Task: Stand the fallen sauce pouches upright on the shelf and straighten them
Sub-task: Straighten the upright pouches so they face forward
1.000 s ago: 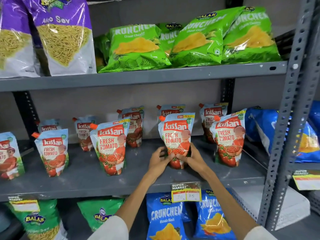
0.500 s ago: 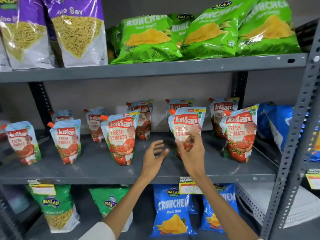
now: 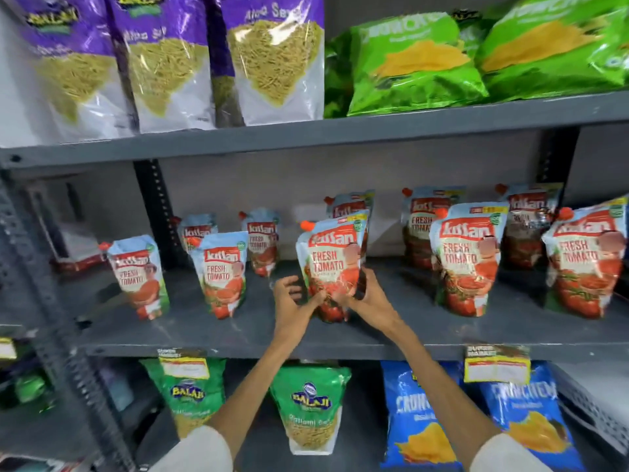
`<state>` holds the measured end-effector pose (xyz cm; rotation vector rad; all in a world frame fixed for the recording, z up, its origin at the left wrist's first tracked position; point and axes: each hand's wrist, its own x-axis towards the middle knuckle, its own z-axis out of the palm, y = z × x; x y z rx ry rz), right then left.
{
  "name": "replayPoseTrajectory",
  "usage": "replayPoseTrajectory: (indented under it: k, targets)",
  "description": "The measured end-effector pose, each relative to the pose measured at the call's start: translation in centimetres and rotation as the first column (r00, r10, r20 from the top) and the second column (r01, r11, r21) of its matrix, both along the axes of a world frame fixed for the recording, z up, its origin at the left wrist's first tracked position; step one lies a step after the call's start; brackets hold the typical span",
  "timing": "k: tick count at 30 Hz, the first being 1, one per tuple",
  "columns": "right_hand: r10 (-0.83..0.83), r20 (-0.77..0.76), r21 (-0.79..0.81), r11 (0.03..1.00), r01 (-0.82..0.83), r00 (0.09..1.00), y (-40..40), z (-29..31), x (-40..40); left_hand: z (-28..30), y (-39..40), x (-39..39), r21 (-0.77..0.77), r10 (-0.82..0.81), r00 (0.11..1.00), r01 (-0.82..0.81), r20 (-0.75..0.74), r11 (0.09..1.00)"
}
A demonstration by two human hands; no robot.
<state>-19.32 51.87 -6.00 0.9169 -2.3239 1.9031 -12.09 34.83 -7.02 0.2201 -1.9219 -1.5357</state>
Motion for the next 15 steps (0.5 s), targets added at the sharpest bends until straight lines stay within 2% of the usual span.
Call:
replayPoseTrajectory:
  k: [2,5,10,15]
  targets:
    - [0.009,0.004,0.009,1.000,-0.010,1.000,-0.6,0.1,0.4,0.0,-1.0,-0.7,0.073,-0.152,0.986,0.147,0.062,0.986]
    - [0.022,0.025,0.006,1.000,-0.022,0.999,-0.9,0.4,0.6,0.0,-2.0,-1.3,0.044,-0.295,0.952,0.293,0.082,0.955]
    - [0.005,0.030,-0.013,1.000,-0.005,1.000,-1.1,0.5,0.9,-0.1,-2.1,-1.8,0.031,-0.293,0.953,0.291,0.077,0.956]
    - [-0.080,0.029,-0.018,0.997,0.081,0.996,0.8,0.3,0.1,0.5,0.5,-2.8,0.047,-0.333,0.939,0.330,0.084,0.943]
